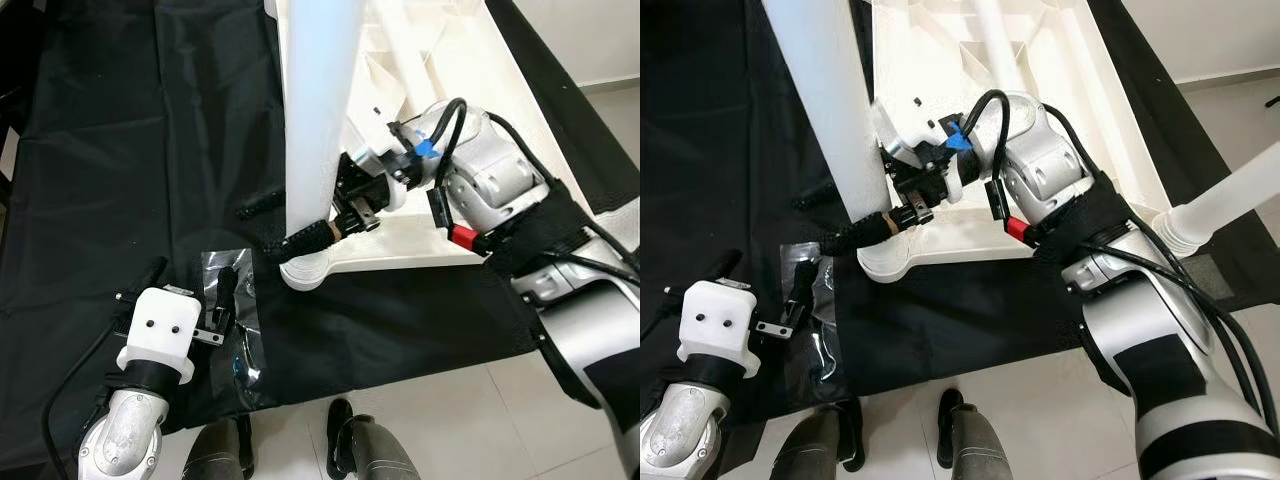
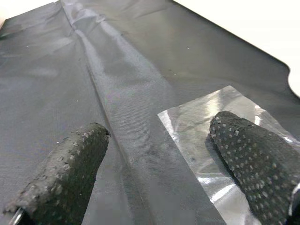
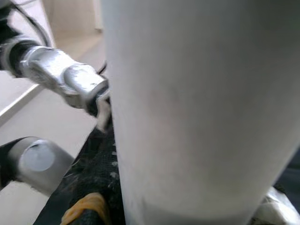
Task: Building children table
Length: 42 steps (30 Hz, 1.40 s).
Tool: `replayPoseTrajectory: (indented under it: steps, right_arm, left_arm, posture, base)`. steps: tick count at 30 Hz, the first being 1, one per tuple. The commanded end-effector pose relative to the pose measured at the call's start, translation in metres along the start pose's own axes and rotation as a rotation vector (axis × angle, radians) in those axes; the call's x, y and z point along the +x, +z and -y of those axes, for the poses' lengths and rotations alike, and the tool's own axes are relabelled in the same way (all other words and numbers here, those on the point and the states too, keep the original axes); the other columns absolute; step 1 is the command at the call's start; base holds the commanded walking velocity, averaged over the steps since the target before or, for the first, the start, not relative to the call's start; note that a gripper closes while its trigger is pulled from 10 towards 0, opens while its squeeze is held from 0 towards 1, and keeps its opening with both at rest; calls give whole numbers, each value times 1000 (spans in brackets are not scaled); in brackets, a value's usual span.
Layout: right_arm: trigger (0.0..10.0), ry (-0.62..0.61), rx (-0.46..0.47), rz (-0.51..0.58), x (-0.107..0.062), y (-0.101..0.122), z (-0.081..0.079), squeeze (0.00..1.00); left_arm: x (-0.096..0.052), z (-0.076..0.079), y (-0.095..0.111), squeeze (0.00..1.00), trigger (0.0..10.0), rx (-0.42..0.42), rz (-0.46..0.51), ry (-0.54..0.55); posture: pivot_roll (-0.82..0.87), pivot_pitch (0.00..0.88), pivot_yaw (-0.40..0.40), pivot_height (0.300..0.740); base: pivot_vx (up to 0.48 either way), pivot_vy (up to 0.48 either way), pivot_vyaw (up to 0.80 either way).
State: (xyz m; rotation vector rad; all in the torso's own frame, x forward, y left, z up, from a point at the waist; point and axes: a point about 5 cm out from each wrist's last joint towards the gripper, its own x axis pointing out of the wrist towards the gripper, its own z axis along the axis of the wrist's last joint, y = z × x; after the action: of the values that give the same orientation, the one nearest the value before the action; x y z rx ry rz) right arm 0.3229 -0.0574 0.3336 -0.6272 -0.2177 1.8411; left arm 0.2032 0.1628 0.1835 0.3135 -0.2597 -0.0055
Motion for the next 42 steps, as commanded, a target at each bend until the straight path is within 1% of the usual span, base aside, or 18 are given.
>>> replayPoseTrajectory:
  steps: [1,4,5,8,11,15,18,22,24,28,32,34,36,42]
  right_arm:
    - [10000,-38,77,-112,2,-26,-5,0]
    - [10000,-53,82,-117,3,-27,-5,0]
    - [10000,-81,91,-123,3,-28,-5,0]
    - [10000,-109,98,-123,3,-28,-5,0]
    - [10000,-155,112,-118,3,-28,-8,0]
    - [10000,-166,114,-118,3,-28,-9,0]
    - [10000,-211,134,-110,2,-30,-17,0]
    - [10000,-220,141,-107,3,-31,-20,0]
    - [10000,-240,166,-110,7,-33,-25,0]
    - [10000,-280,196,-124,11,-35,-27,0]
    - [10000,-351,239,-155,16,-40,-30,0]
    - [10000,-365,246,-162,17,-40,-31,0]
    - [10000,-412,273,-180,19,-41,-32,0]
    - [10000,-472,315,-194,25,-42,-37,0]
  left_arm:
    - [-4,2,-7,0,10000,-1,-31,-6]
    - [-4,2,-7,0,10000,-1,-32,-6]
    - [-4,2,-7,0,10000,0,-32,-7]
    - [-3,2,-7,0,10000,1,-32,-7]
    - [-3,2,-8,0,10000,4,-33,-7]
    - [-3,2,-8,0,10000,4,-33,-7]
    - [-3,2,-8,0,10000,6,-35,-8]
    - [-3,2,-8,0,10000,7,-35,-9]
    - [-3,2,-9,0,10000,9,-36,-11]
    - [-2,2,-9,0,10000,11,-37,-11]
    - [-2,1,-10,0,10000,12,-37,-11]
    - [-1,1,-10,0,10000,11,-37,-12]
    - [-1,1,-10,0,10000,12,-37,-13]
    - [-1,1,-11,0,10000,13,-39,-14]
  posture:
    - [8,416,-90,740]
    - [8,416,-90,740]
    - [5,414,-89,740]
    - [5,414,-89,740]
    - [4,412,-88,740]
    - [3,413,-85,740]
    - [2,412,-80,740]
    - [2,412,-80,740]
    - [2,411,-77,740]
    - [3,410,-75,740]
    - [0,407,-72,740]
    - [0,407,-72,740]
    - [0,406,-70,740]
    - [-1,403,-68,740]
  base:
    - [0,0,0]
    - [0,0,0]
    - [0,0,0]
    - [0,0,0]
    - [0,0,0]
    - [0,0,0]
    - [0,0,0]
    - [0,0,0]
    - [0,0,0]
    - [0,0,0]
    - [0,0,0]
    - [0,0,0]
    - [0,0,0]
    - [0,0,0]
